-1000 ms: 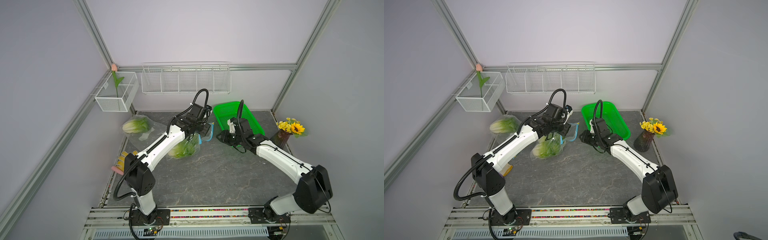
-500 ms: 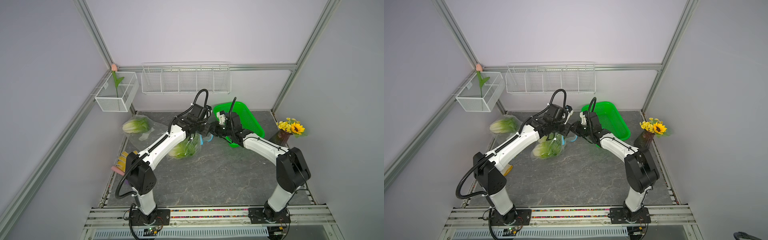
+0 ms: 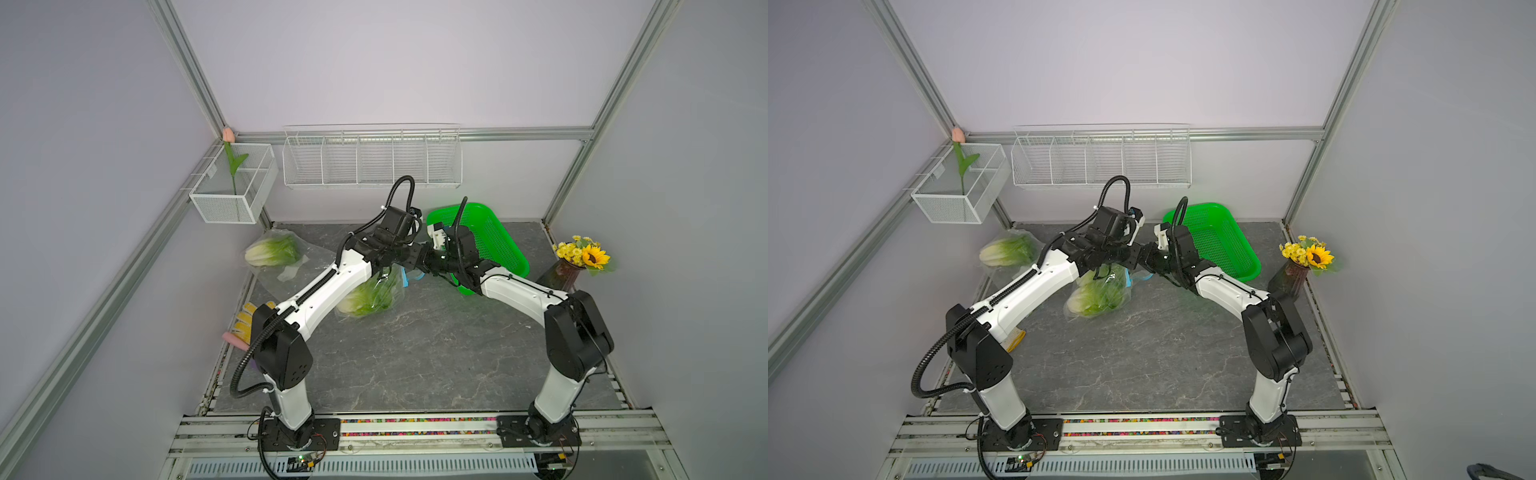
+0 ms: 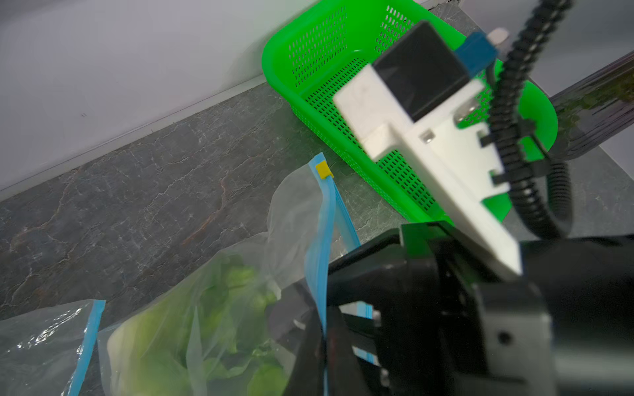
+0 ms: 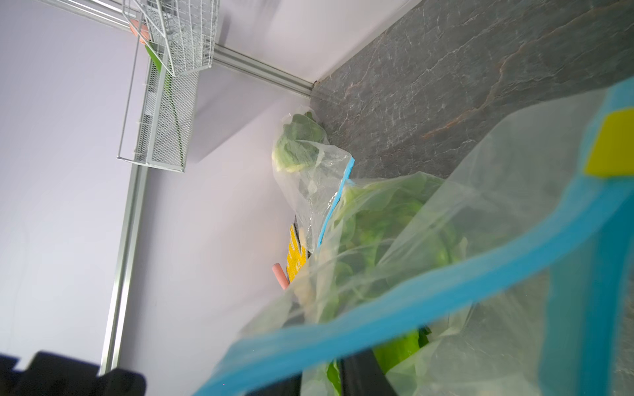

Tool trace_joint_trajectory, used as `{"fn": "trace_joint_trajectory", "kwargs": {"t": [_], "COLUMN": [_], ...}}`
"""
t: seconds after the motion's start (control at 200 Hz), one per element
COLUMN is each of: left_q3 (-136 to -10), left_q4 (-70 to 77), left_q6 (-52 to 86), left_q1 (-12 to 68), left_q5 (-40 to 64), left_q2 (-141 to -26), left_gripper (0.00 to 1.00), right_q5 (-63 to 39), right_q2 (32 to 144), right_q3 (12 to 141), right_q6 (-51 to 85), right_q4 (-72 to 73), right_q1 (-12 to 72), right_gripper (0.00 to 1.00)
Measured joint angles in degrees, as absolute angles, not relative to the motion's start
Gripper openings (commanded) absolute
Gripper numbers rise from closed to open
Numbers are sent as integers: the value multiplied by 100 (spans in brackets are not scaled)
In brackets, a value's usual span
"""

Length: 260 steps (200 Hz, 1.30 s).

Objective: Open the zip-top bag and take out the chinese cabbages
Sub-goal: Pick up the Chinese cabbage from the zipper food storage bag.

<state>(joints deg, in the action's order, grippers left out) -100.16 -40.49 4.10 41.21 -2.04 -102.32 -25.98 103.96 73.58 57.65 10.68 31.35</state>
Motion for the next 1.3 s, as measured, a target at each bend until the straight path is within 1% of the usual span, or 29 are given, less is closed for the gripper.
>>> {"fn": "trace_joint_trajectory", "kwargs": {"t": [0.295,0.375,0.455,0.485,0.62,0.65,0.71,0.77,0.81,0.905,0.98,1.04,1.165,1.21,1.3], "left_q3": [-10016,-10016,-10016,-10016,-10016,-10009,-9920,-9666,-9417,-8718,-8276,-8005,-7614,-7500,-7402], "left_q4": [-4007,-3999,-3992,-3992,-3935,-3916,-3828,-3653,-3505,-3061,-2786,-2622,-2471,-2471,-2502], "left_q6": [521,545,558,567,714,753,825,888,993,1225,1466,1726,2255,2359,2606], "left_q1": [4117,4117,4117,4115,4091,4080,4029,3905,3780,3352,2917,2512,1782,1603,1396], "left_q5": [-161,-145,-121,-110,-38,-10,43,132,174,224,211,172,86,73,14], "left_q2": [-10232,-10232,-10232,-10232,-10219,-10195,-10075,-9826,-9596,-8973,-8591,-8418,-8475,-8576,-8919], "left_gripper": [0,0,1,7,57,65,78,85,89,89,87,81,66,63,60], "right_q5": [-2665,-2676,-2751,-2805,-3059,-3107,-3175,-3236,-3267,-3328,-3382,-3420,-3481,-3485,-3483], "right_q2": [11148,11201,11225,11246,11410,11454,11528,11585,11618,11677,11727,11758,11813,11819,11819], "right_q3": [7323,7323,7323,7323,7378,7382,7382,7382,7382,7382,7382,7356,7293,7258,7153], "right_q6": [5697,5664,5596,5557,5395,5356,5262,5162,5092,4941,4884,4880,4888,4886,4882], "right_q4": [1090,1098,1186,1256,1498,1533,1573,1605,1643,1739,1881,2045,2353,2423,2512], "right_q1": [3247,3247,3247,3247,3247,3247,3247,3247,3247,3247,3247,3247,3247,3247,3251], "right_gripper": [23,27,33,34,36,36,36,35,35,35,36,35,36,35,33]}}
